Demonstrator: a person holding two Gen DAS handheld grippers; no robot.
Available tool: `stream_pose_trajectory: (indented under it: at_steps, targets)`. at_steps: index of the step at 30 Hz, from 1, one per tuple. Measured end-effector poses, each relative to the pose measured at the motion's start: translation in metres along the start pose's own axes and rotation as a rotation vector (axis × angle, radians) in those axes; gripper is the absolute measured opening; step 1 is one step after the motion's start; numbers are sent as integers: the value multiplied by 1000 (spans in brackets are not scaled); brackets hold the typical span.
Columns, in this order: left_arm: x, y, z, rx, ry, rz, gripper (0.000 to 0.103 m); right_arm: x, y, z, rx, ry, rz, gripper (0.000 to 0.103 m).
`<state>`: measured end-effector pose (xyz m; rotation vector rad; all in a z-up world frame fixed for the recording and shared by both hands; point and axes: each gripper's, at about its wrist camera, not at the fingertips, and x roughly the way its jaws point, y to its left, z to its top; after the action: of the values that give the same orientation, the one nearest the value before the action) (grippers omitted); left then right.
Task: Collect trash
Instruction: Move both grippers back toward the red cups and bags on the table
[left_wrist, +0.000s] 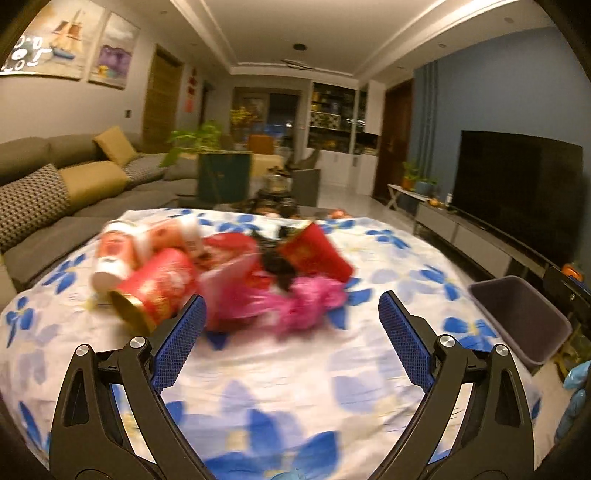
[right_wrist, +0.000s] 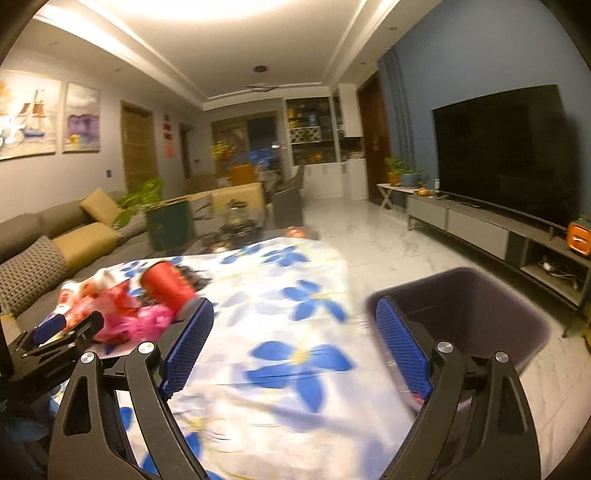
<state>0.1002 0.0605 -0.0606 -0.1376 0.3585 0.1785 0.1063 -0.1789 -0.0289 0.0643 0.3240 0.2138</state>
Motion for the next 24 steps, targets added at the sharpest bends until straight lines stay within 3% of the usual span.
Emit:
stream_pose_trajectory:
  at_steps: [6, 16, 24]
  targets:
    - [-10, 45, -2, -40, -25, 85, 93, 13, 45, -2, -51, 16, 56, 87]
    - [-13, 96, -1, -117, -28, 149, 87, 45, 111, -8, -67, 56, 160, 86]
    - [-17, 122, -1, -152, -45, 200, 84, 71, 165, -13, -62, 98, 257, 72]
